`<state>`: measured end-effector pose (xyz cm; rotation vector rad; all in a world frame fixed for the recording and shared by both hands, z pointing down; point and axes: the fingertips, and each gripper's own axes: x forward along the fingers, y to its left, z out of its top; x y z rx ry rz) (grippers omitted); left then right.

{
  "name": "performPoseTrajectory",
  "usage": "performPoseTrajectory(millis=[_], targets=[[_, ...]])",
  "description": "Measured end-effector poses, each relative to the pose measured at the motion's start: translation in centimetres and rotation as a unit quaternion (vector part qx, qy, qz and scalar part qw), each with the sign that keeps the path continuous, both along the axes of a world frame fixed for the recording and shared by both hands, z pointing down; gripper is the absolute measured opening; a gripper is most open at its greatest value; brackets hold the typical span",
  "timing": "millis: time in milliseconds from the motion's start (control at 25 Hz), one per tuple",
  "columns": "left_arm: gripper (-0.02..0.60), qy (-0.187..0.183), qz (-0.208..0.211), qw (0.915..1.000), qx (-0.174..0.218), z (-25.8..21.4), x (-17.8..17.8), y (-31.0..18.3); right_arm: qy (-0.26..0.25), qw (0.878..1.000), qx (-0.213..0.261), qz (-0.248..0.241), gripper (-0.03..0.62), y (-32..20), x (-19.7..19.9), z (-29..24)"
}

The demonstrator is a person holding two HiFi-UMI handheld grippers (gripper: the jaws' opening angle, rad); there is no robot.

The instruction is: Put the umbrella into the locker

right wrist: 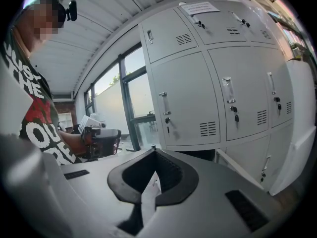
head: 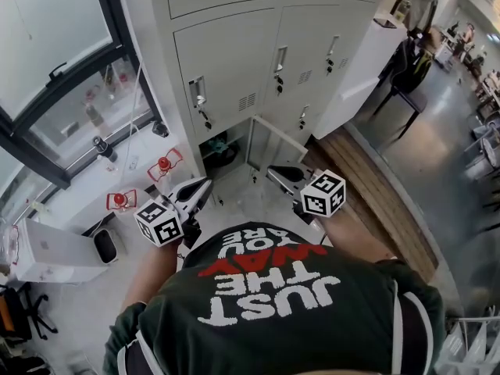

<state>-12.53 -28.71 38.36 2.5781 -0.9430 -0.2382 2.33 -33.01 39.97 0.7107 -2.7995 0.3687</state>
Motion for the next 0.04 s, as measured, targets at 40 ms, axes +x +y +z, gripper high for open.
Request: performPoseTrajectory(millis=[40], targets=[[0.008,0.0,0.0,1.0,-0.001,0.03,-0.02,0.01,0.0,1.0,-0.001,0.0,0.033,0.0,0.0,0.06]])
